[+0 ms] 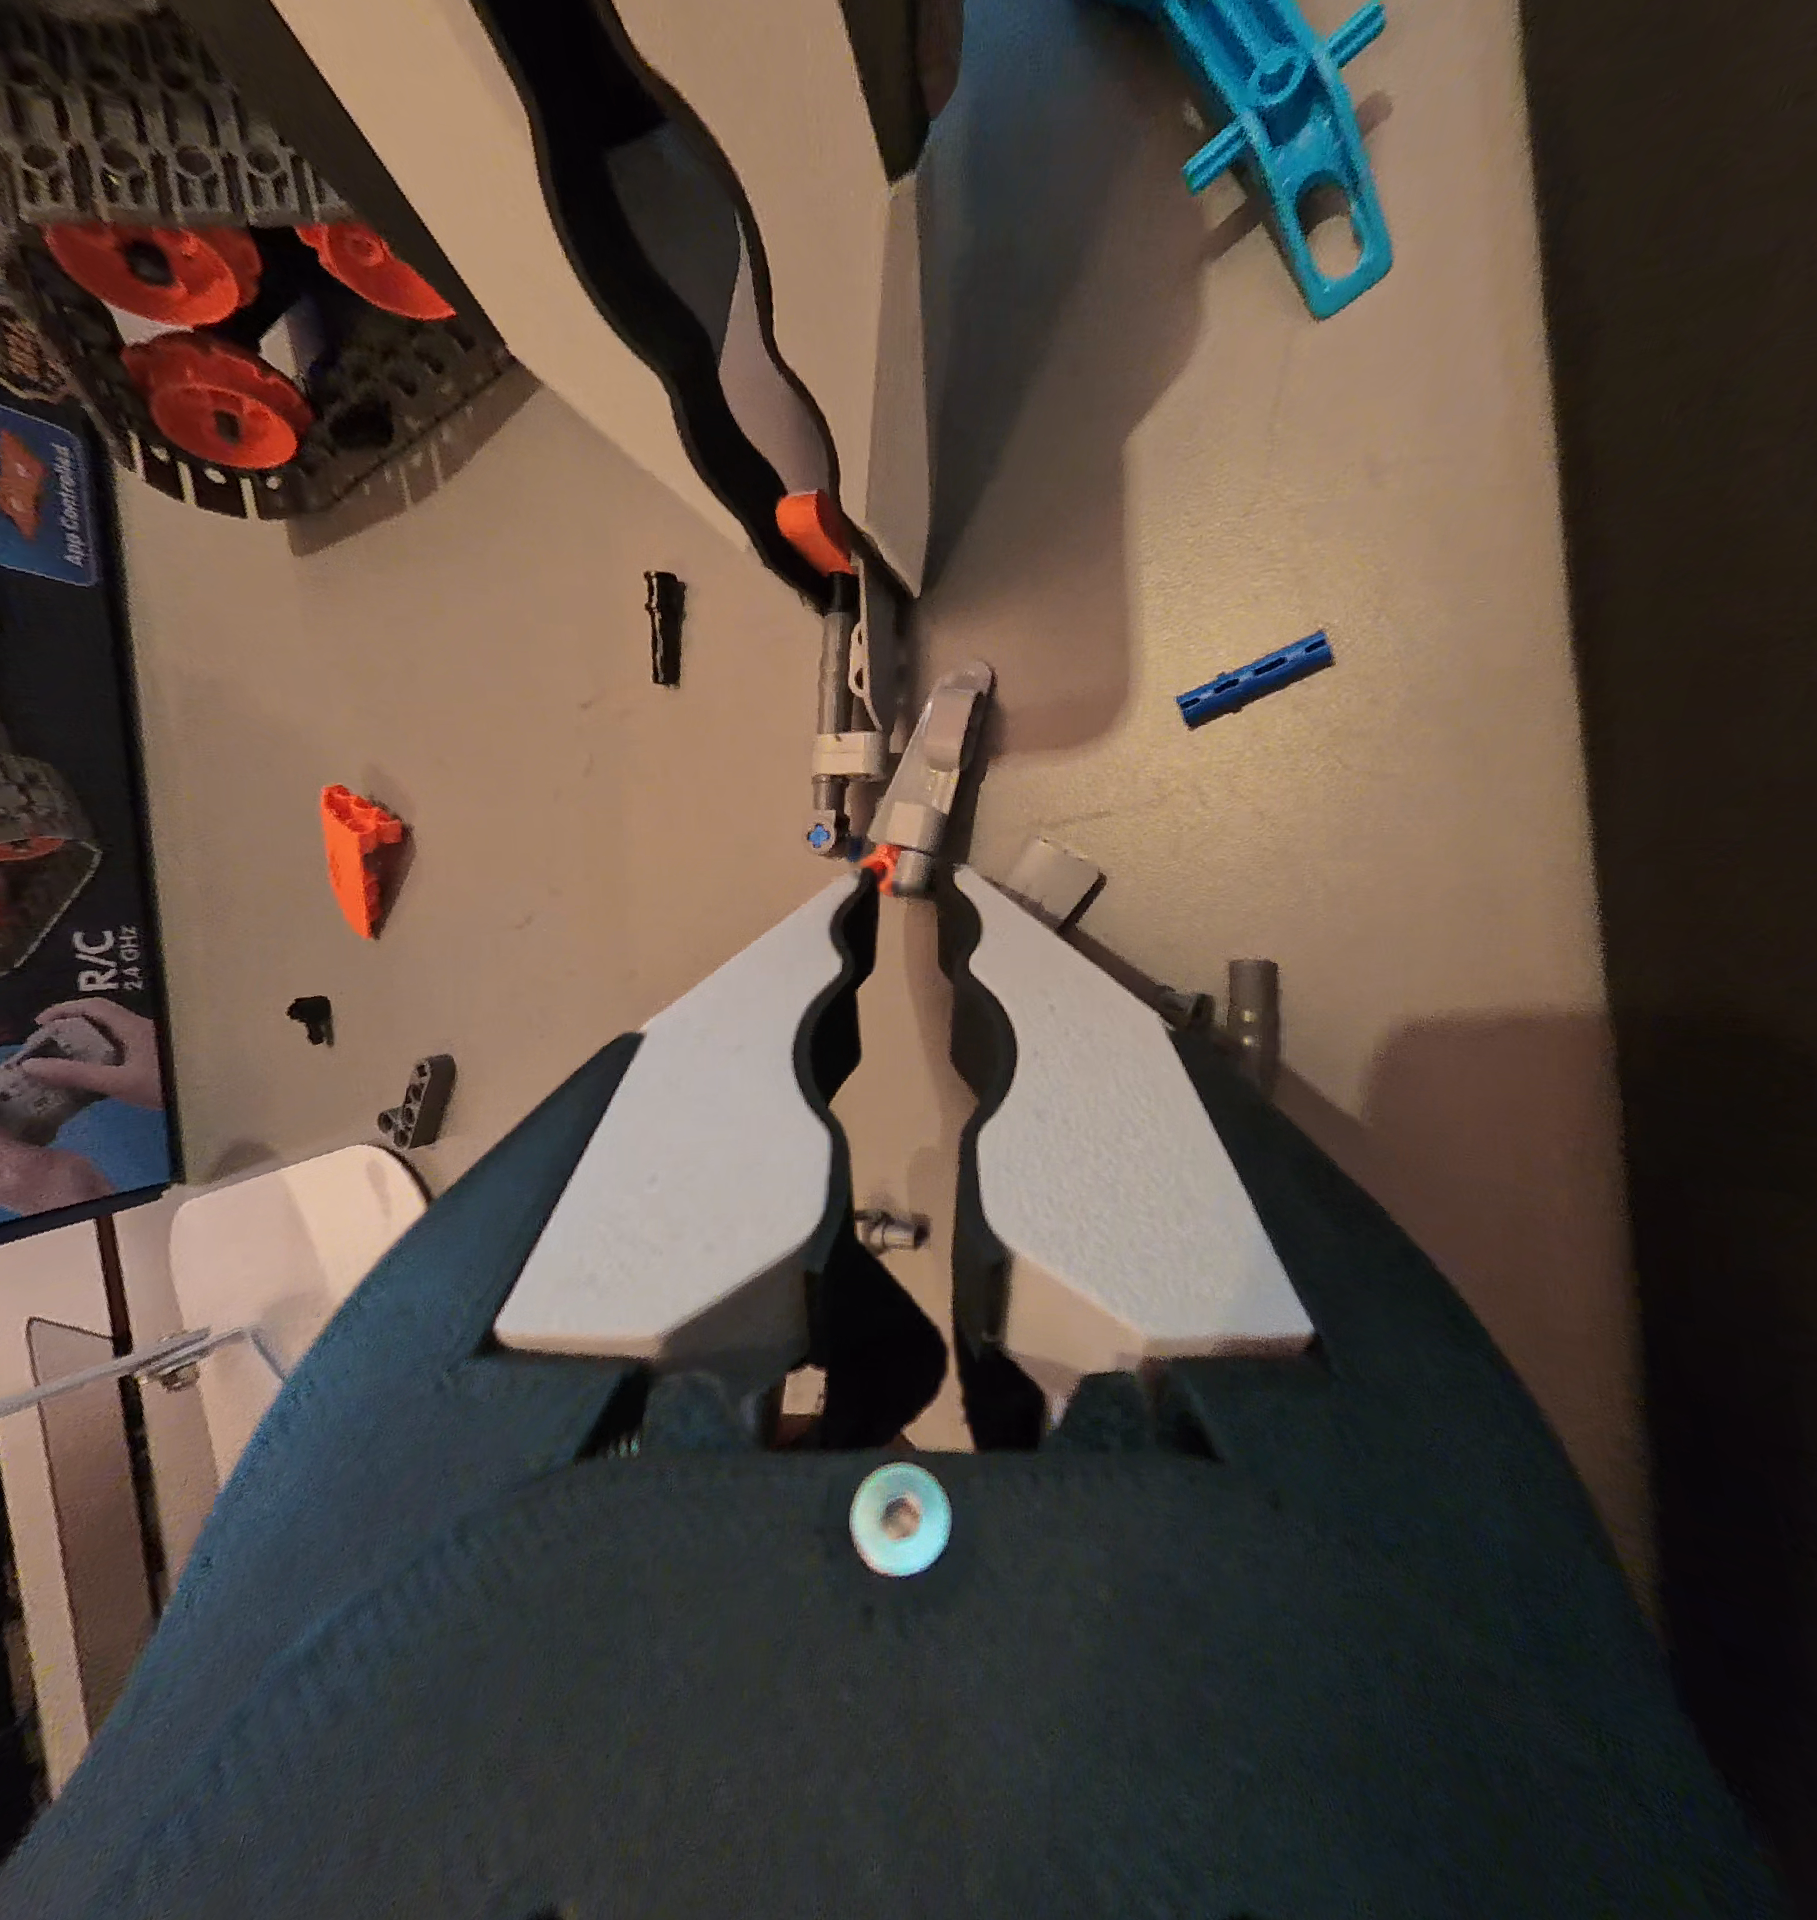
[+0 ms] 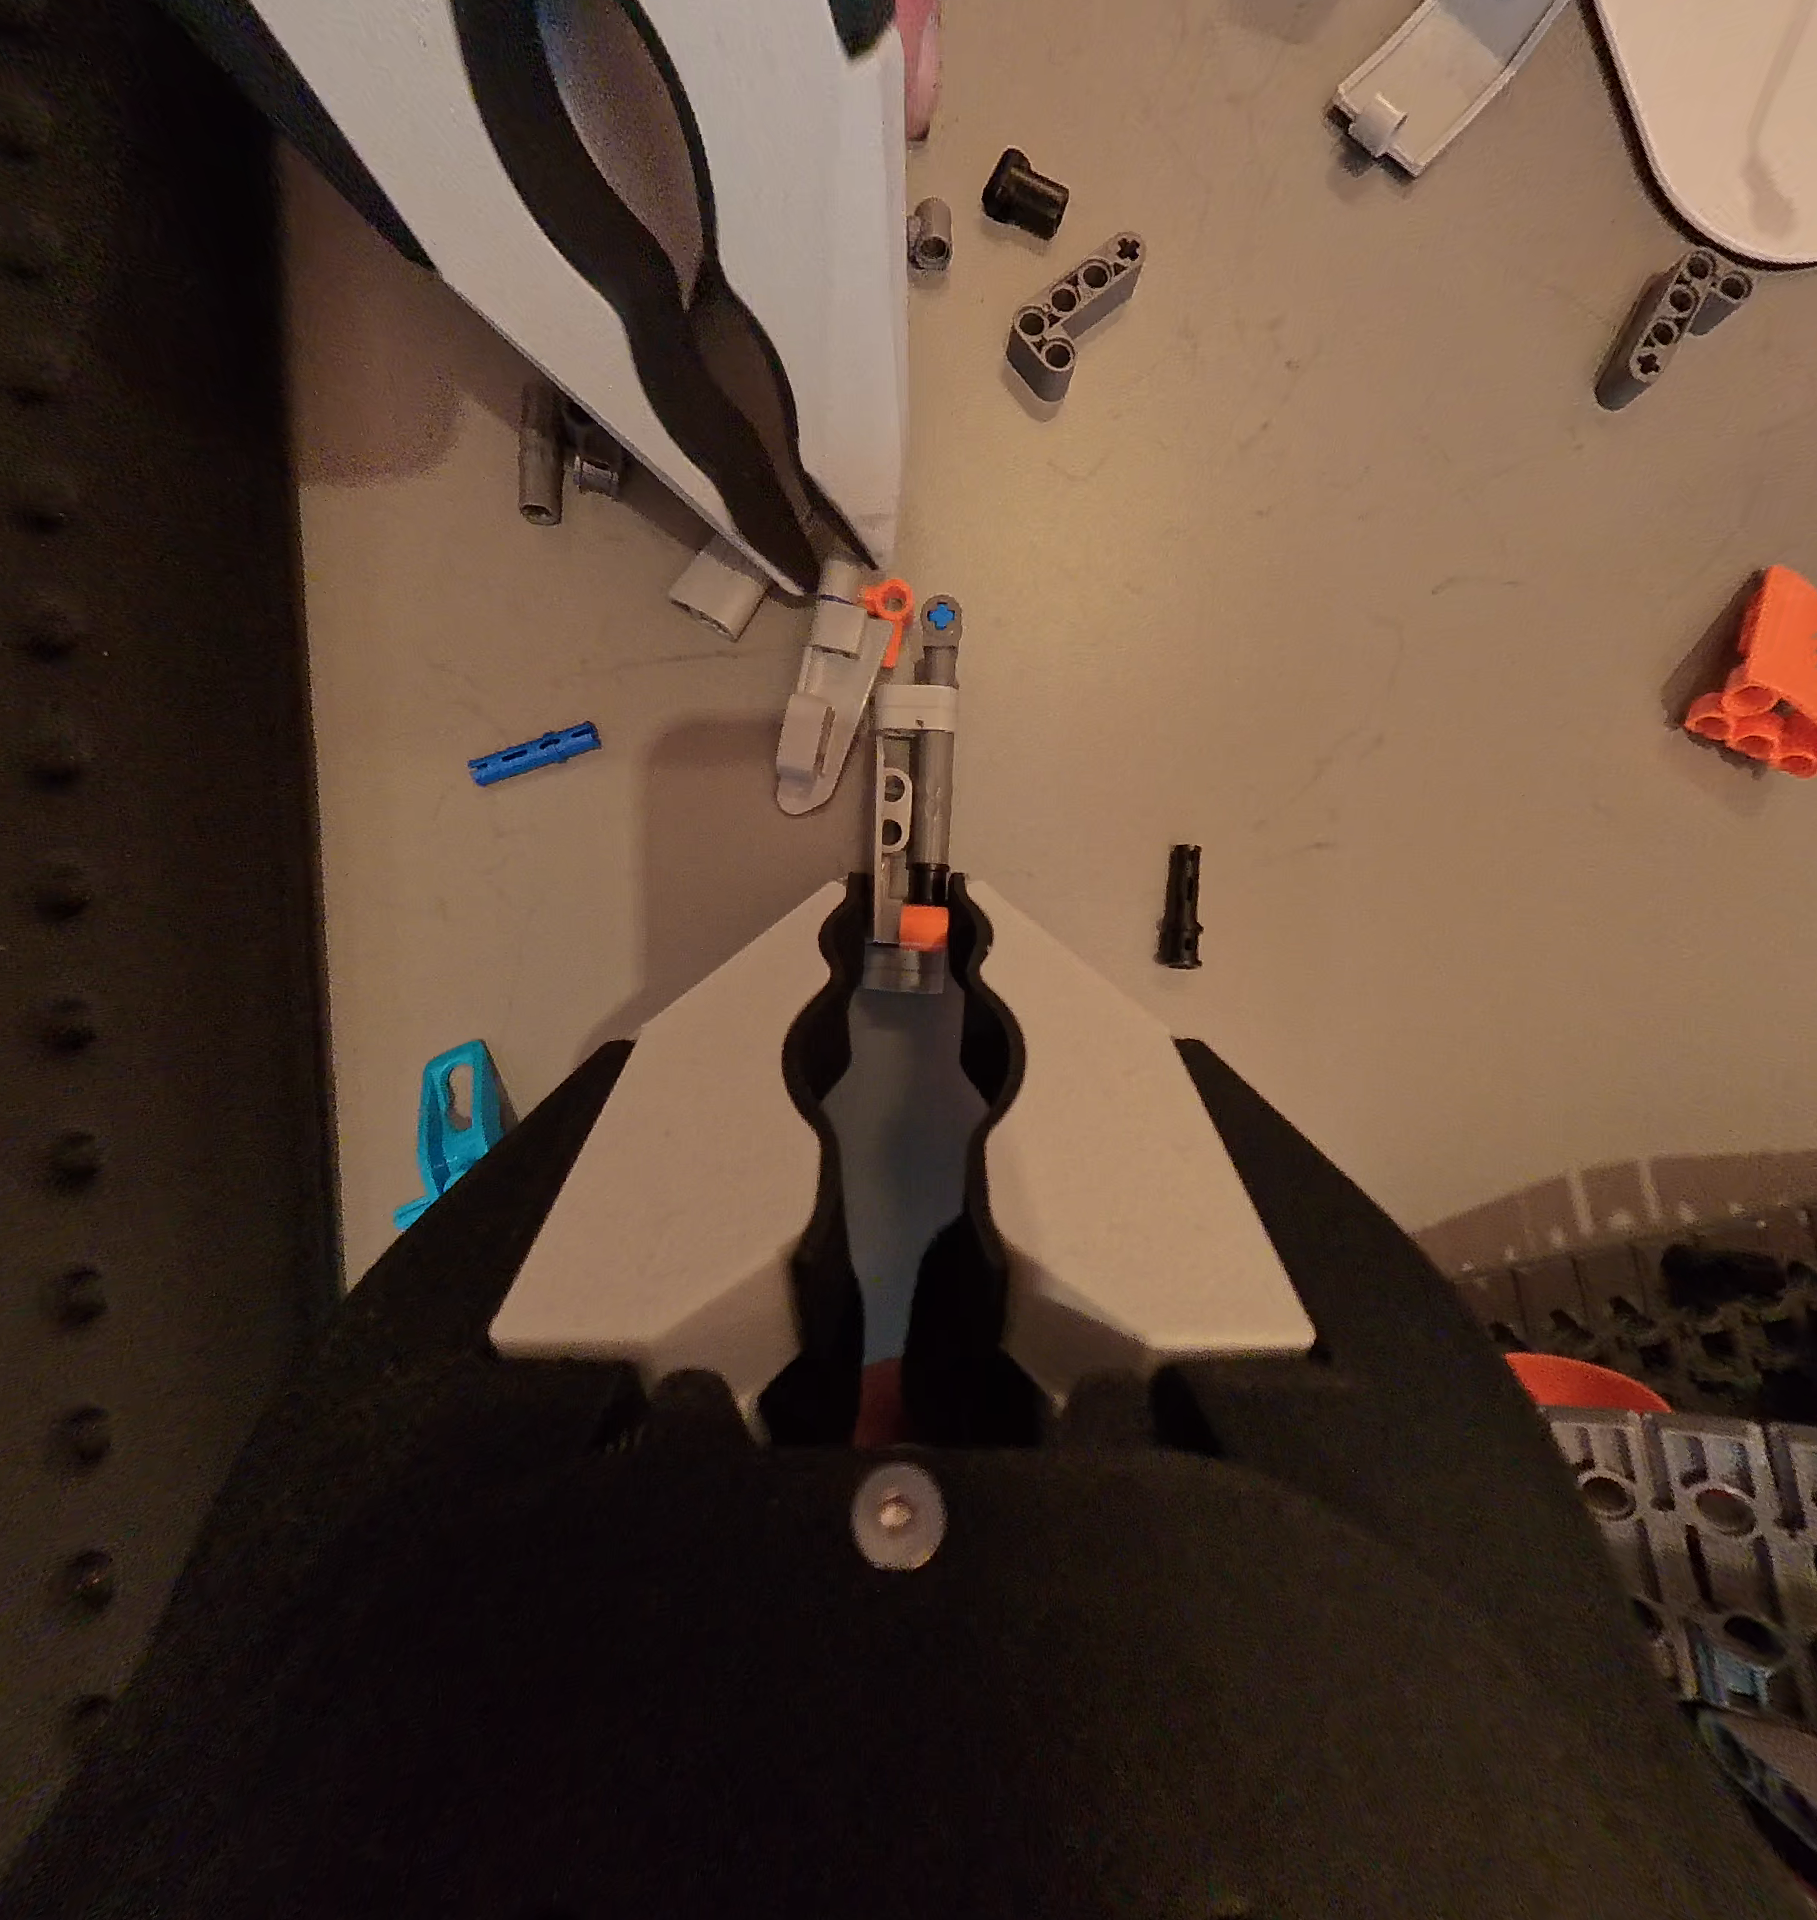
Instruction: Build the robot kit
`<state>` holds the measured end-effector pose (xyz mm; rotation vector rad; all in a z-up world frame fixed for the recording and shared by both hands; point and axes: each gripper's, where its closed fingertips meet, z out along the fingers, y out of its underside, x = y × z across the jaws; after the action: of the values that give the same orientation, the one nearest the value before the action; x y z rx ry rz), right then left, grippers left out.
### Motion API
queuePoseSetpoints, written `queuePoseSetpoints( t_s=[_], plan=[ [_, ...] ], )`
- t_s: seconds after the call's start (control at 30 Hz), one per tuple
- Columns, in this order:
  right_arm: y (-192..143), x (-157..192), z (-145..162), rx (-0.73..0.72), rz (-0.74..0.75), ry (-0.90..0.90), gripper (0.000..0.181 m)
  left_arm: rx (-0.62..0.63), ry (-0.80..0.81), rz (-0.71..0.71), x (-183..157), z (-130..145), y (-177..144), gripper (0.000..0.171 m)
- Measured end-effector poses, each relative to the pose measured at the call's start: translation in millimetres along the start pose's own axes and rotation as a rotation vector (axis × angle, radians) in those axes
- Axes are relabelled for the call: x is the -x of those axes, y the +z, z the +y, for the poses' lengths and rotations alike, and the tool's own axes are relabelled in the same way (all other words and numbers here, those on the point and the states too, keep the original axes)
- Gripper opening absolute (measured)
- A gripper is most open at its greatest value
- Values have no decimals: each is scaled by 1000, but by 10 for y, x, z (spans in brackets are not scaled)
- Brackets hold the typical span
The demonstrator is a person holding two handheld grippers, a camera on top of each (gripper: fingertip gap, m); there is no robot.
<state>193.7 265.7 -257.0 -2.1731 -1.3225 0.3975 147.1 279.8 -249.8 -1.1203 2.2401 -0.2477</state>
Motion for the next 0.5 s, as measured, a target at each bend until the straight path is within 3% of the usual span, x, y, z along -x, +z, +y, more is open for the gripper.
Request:
queuePoseSetpoints(
  t_s=[0.23,0.4,0.5],
  plan=[
    [5,9,-8,-9,4,-27,13,-91,-222,136,-10,-93,-21,7],
    [-103,-21,-86,-44,45,-67,28,-165,-444,293,-1,-172,-111,7],
    [-249,19,-266,-130,104,-193,18,-185,-535,360,-2,-189,-130,7]
  ],
)
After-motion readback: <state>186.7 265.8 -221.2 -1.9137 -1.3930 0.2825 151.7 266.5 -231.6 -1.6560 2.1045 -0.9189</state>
